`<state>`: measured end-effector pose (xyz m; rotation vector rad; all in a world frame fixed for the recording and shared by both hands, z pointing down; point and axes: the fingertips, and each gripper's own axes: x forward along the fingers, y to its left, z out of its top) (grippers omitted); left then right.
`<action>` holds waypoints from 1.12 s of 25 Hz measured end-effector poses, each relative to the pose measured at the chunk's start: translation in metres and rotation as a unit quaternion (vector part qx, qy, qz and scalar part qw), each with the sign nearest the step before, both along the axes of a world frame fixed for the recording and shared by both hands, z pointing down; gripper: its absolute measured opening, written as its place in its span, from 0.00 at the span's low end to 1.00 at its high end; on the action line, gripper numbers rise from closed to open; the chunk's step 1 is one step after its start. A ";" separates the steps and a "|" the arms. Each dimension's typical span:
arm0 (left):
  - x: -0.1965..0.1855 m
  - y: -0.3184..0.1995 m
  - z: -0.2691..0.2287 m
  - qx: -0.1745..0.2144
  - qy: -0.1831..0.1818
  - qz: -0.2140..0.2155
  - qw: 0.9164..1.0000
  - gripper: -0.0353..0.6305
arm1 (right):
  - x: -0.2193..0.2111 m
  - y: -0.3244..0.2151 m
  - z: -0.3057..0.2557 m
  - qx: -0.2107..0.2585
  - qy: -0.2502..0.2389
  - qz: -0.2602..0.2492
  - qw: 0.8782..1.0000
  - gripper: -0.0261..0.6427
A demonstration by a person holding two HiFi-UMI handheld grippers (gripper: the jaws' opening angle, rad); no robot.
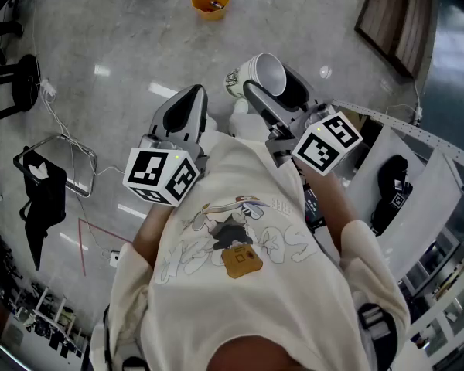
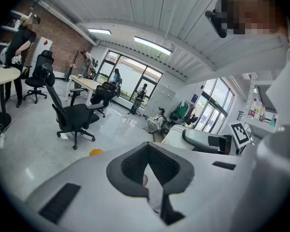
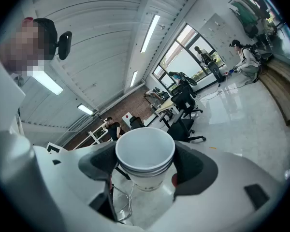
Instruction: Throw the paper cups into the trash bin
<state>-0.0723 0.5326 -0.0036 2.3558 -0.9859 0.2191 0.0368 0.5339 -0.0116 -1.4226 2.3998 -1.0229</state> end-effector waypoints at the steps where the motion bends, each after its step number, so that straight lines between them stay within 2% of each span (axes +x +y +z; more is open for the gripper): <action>1: 0.001 0.001 -0.002 0.000 0.000 0.000 1.000 0.06 | 0.001 0.002 -0.001 -0.003 -0.003 0.001 1.000 0.59; 6: 0.009 0.002 -0.010 0.003 0.001 -0.003 1.000 0.06 | 0.013 0.008 -0.003 -0.008 -0.005 0.006 1.000 0.59; 18: 0.048 0.005 -0.008 0.018 -0.014 -0.014 1.000 0.06 | 0.062 0.010 -0.008 0.014 -0.025 -0.001 1.000 0.59; 23: 0.049 -0.003 0.004 0.003 -0.015 -0.030 0.999 0.06 | 0.077 -0.001 0.008 -0.007 -0.030 0.001 1.000 0.59; 28: 0.038 -0.039 0.017 -0.012 -0.015 -0.041 0.999 0.06 | 0.074 -0.040 0.017 -0.019 -0.028 -0.005 0.999 0.59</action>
